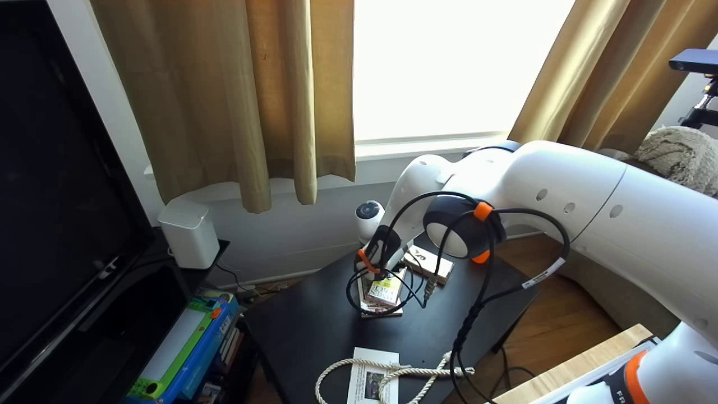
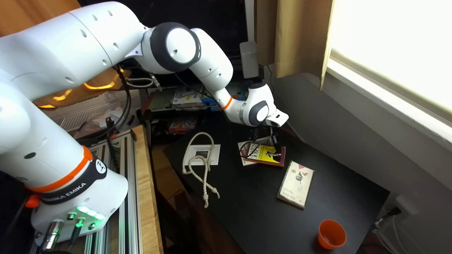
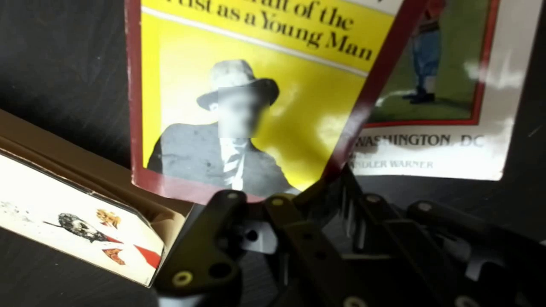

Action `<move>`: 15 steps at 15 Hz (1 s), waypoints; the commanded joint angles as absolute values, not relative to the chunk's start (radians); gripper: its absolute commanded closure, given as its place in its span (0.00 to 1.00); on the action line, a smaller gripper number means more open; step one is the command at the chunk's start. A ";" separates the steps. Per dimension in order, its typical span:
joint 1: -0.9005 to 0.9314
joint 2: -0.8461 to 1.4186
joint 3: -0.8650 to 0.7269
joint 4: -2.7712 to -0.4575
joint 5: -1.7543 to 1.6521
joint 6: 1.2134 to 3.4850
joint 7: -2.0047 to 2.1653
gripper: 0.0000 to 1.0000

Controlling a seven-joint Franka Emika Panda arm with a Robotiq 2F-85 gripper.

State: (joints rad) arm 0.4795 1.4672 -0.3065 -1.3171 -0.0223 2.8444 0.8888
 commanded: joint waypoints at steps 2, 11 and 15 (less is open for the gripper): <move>0.472 1.468 -0.299 -1.324 -0.012 2.847 0.883 0.99; 0.472 1.425 -0.336 -1.378 -0.024 2.868 0.872 0.19; 0.456 1.433 -0.328 -1.381 -0.027 2.850 0.839 0.00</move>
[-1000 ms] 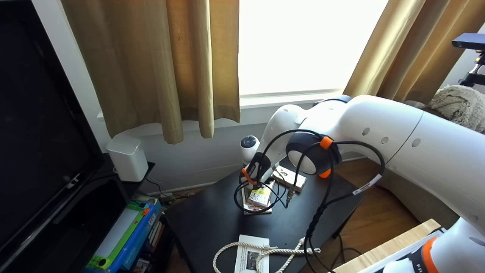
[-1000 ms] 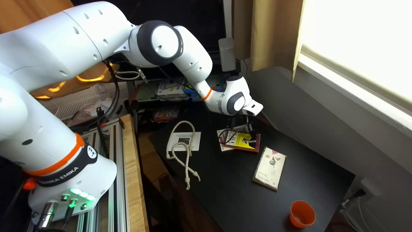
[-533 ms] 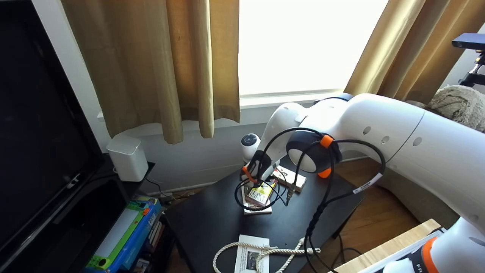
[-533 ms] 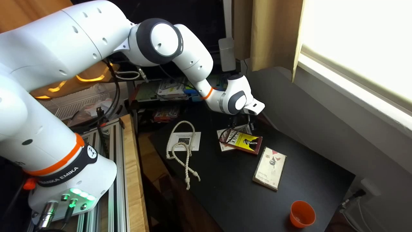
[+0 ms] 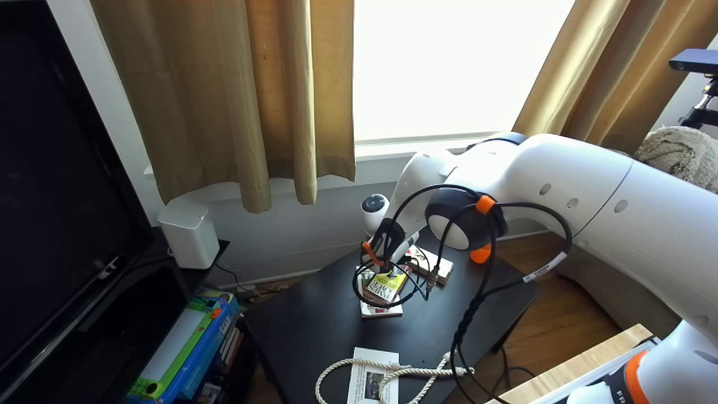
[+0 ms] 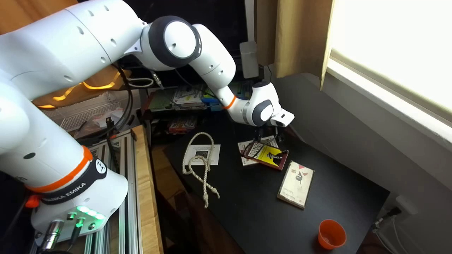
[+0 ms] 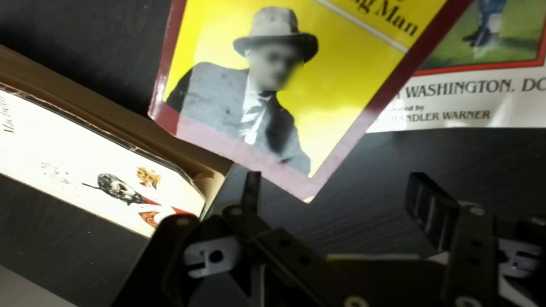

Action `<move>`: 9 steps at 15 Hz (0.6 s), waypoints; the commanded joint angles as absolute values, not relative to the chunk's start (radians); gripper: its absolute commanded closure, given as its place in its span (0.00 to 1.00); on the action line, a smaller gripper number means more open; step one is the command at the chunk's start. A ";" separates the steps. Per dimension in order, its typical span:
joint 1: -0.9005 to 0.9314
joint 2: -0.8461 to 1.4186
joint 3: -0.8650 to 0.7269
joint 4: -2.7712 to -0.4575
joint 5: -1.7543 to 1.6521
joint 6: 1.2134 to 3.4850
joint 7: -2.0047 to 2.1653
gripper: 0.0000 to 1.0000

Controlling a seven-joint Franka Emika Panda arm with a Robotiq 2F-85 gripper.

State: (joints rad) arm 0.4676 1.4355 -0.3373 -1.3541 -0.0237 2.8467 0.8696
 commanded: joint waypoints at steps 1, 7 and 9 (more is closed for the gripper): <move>0.453 1.438 -0.330 -1.382 -0.028 2.848 0.831 0.00; 0.485 1.491 -0.390 -1.370 -0.018 2.862 0.876 0.00; 0.487 1.503 -0.391 -1.363 -0.016 2.860 0.878 0.00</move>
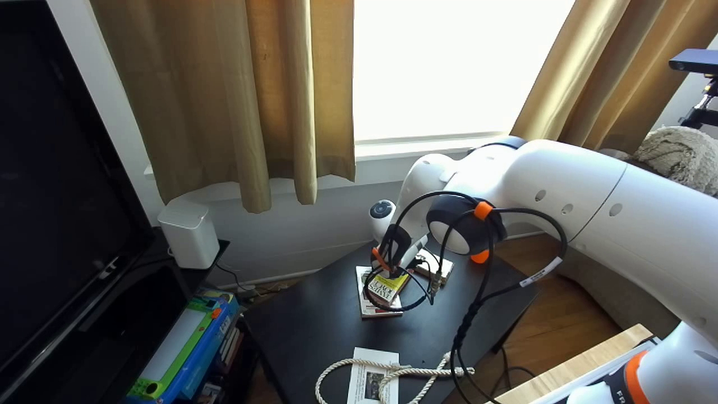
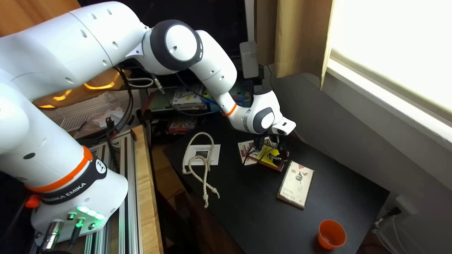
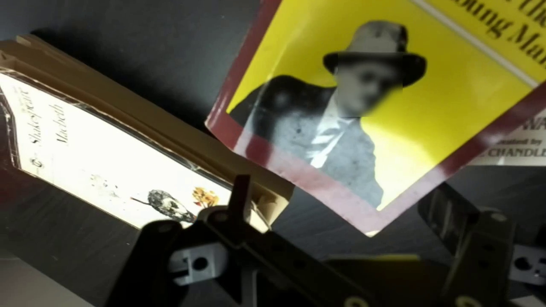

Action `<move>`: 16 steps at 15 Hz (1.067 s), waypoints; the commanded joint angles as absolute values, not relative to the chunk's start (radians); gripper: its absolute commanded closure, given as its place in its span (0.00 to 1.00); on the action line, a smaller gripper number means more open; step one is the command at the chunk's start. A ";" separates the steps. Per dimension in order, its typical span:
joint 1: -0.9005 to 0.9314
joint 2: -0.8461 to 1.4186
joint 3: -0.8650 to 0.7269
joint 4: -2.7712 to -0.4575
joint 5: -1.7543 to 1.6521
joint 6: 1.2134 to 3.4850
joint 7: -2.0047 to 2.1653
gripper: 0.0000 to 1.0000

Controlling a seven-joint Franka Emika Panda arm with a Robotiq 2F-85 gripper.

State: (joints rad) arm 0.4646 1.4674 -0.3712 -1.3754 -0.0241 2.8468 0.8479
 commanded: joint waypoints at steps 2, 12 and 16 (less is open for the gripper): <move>0.484 1.507 -0.382 -1.358 -0.011 2.853 0.882 0.25; 0.497 1.494 -0.389 -1.362 -0.017 2.856 0.899 0.96; 0.497 1.491 -0.388 -1.364 -0.018 2.856 0.898 0.96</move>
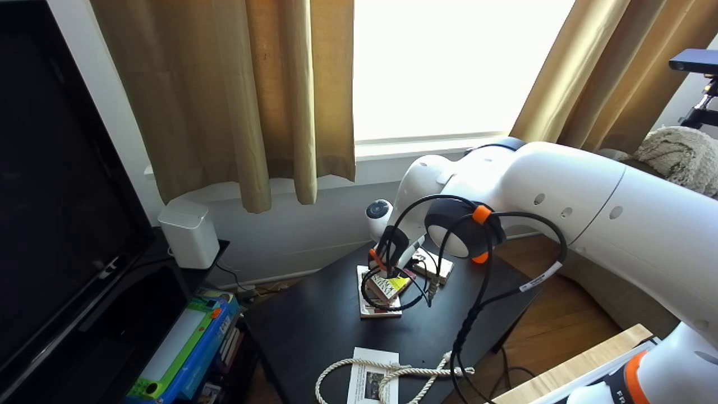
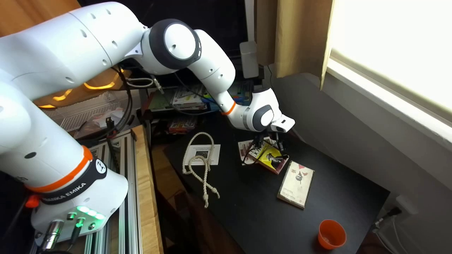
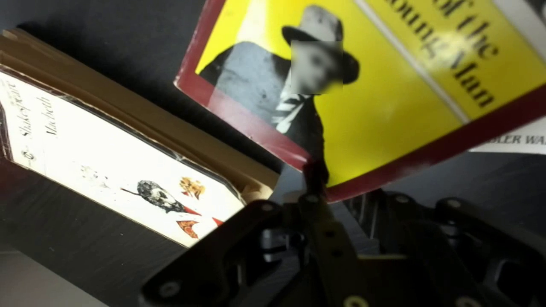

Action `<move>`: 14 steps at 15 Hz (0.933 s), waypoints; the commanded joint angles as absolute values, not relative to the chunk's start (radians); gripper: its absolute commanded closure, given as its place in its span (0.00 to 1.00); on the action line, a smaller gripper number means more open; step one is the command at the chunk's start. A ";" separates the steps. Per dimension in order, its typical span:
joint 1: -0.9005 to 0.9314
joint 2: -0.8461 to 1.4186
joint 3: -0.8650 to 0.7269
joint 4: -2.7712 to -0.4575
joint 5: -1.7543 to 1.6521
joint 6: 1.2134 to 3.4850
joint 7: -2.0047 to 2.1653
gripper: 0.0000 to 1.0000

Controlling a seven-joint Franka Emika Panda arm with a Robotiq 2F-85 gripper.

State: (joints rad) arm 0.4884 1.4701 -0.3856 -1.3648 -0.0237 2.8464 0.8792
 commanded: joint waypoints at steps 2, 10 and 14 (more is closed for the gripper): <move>0.492 1.481 -0.381 -1.372 -0.020 2.852 0.885 0.95; 0.500 1.394 -0.381 -1.445 -0.041 2.796 0.844 0.95; 0.500 1.332 -0.377 -1.497 -0.057 2.763 0.791 0.97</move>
State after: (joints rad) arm 0.4902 1.3982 -0.3857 -1.4208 -0.0323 2.7934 0.8245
